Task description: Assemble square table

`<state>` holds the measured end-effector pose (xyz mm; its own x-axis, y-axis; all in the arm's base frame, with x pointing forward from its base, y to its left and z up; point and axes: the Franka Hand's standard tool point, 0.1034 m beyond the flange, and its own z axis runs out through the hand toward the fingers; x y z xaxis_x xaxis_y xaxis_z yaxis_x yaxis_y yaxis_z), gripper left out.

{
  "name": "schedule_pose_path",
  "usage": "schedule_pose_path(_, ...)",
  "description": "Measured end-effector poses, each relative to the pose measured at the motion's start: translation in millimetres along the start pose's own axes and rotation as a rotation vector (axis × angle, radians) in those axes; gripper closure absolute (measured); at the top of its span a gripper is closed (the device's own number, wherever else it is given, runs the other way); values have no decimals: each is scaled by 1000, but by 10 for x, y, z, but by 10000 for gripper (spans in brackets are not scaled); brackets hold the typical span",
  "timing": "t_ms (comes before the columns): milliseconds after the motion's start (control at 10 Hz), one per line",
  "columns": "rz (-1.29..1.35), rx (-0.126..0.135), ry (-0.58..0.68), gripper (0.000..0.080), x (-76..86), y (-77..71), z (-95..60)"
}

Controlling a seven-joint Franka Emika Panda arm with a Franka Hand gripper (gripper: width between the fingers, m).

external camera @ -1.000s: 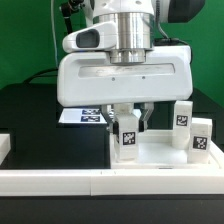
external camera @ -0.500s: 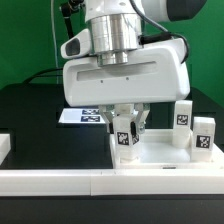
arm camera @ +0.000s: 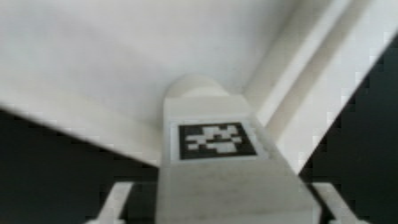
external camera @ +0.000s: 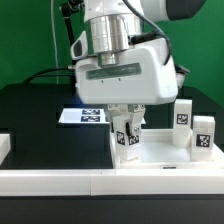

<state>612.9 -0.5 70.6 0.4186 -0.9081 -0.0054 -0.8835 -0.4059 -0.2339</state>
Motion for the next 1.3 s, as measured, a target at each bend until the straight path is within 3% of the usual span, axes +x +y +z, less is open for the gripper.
schedule_pose_path(400,507,16,-13,509,-40,-40,25)
schedule_pose_path(500,486,16,-13,509,-37,-38,24)
schedule_pose_path(600,447,15,-13,392,-40,-37,26)
schedule_pose_path(700,373,4,-14,392,-68,-46,28)
schedule_pose_path(800,164,-29,-28,258,-142,-88,22)
schedule_pose_path(900,-11,-49,-50,172,-178,-133,3)
schedule_pose_path(1300,-408,-43,-60,150,-188,-113,25)
